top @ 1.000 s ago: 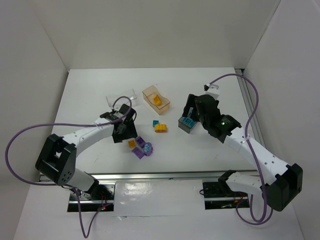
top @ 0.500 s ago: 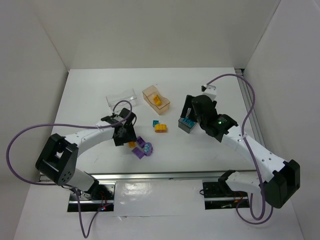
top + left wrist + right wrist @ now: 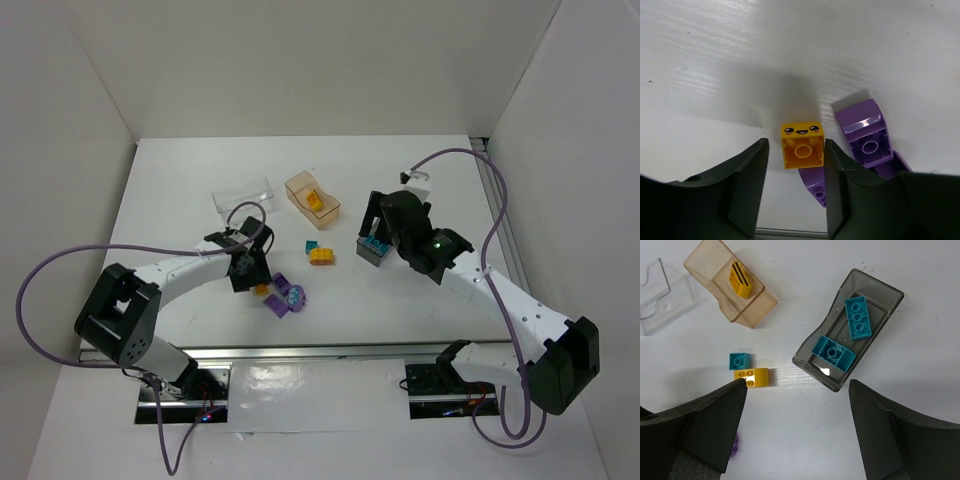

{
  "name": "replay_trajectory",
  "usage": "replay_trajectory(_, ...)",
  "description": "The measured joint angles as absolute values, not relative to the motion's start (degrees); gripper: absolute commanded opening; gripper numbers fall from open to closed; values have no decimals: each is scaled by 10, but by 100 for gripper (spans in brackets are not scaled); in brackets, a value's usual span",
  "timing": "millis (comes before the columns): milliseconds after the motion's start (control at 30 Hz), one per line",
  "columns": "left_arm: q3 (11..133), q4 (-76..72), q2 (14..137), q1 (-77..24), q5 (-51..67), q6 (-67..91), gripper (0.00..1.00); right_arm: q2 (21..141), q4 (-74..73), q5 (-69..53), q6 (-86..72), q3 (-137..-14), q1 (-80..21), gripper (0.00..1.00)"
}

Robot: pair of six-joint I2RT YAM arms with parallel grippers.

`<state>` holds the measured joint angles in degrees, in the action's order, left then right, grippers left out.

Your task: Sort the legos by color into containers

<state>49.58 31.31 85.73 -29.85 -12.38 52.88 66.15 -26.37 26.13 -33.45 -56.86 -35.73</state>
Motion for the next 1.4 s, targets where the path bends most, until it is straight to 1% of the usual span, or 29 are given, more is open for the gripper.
replay_trajectory(67,496,313,857,-298,-124,529,49,662,-264,261,-335,-569,-357,90)
replay_trajectory(100,496,313,857,-298,-125,529,42,663,-263,261,-335,-569,-357,90)
replay_trajectory(200,496,314,857,-298,-130,529,33,668,-263,261,-335,-569,-358,90)
replay_trajectory(333,505,333,851,-298,-144,526,33,669,-263,261,-336,-569,-359,90)
replay_trajectory(433,538,352,846,-298,-152,520,31,669,-263,261,-336,-569,-362,90)
replay_trajectory(600,659,362,870,-298,-159,496,31,669,-264,262,-336,-569,-362,90)
replay_trajectory(700,761,360,926,-298,-162,482,31,668,-264,263,-337,-569,-362,90)
replay_trajectory(833,913,356,1037,-298,-162,463,31,658,-269,266,-337,-568,-366,90)
replay_trajectory(1033,1084,353,1188,-298,-152,446,31,637,-283,275,-338,-568,-368,90)
replay_trajectory(1067,1107,355,1209,-298,-150,442,34,635,-286,276,-338,-568,-368,90)
replay_trajectory(1100,1127,356,1230,-298,-149,438,44,633,-289,277,-338,-569,-368,90)
replay_trajectory(1133,1147,357,1248,-297,-147,435,75,633,-291,279,-338,-569,-368,90)
replay_trajectory(1167,1174,361,1271,-296,-144,431,85,633,-293,279,-338,-569,-368,90)
replay_trajectory(1233,1214,366,1303,-294,-136,425,90,632,-297,279,-339,-569,-368,90)
replay_trajectory(1300,1232,372,1316,-293,-130,421,90,631,-298,279,-338,-568,-369,90)
replay_trajectory(1400,1210,376,1298,-293,-128,416,90,630,-292,265,-338,-562,-370,90)
